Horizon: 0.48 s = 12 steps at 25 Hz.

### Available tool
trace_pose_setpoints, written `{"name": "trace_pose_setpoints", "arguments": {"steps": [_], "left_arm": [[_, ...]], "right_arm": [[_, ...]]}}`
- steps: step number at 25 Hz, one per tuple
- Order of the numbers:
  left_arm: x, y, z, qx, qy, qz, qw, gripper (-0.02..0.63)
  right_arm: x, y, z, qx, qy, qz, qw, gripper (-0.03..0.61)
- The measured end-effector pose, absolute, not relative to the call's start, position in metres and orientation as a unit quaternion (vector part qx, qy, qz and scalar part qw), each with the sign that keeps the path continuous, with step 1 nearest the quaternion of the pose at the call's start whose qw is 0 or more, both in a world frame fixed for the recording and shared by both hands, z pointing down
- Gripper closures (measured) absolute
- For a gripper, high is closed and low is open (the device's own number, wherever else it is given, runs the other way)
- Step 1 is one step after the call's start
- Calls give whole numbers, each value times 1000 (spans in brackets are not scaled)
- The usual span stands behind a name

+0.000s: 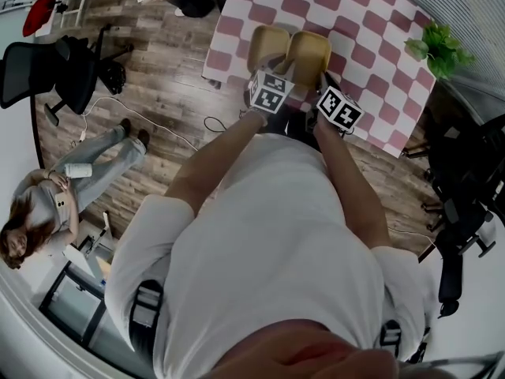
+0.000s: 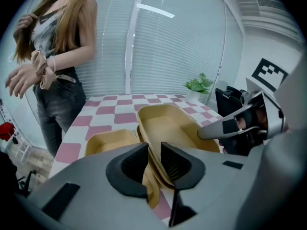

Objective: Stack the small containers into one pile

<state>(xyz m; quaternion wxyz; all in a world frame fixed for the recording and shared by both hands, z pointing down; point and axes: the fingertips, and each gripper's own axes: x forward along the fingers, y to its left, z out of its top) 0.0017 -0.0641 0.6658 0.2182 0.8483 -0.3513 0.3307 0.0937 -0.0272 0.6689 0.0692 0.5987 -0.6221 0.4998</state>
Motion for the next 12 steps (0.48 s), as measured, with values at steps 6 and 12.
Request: {"name": "trace_pose_setpoints", "arguments": {"steps": [6, 12], "left_arm": [[2, -64, 681, 843, -343, 352, 217, 509], [-4, -60, 677, 844, -341, 353, 216, 506]], "right_arm": [[92, -27, 680, 596, -623, 498, 94, 535], [95, -34, 668, 585, -664, 447, 132, 440]]}}
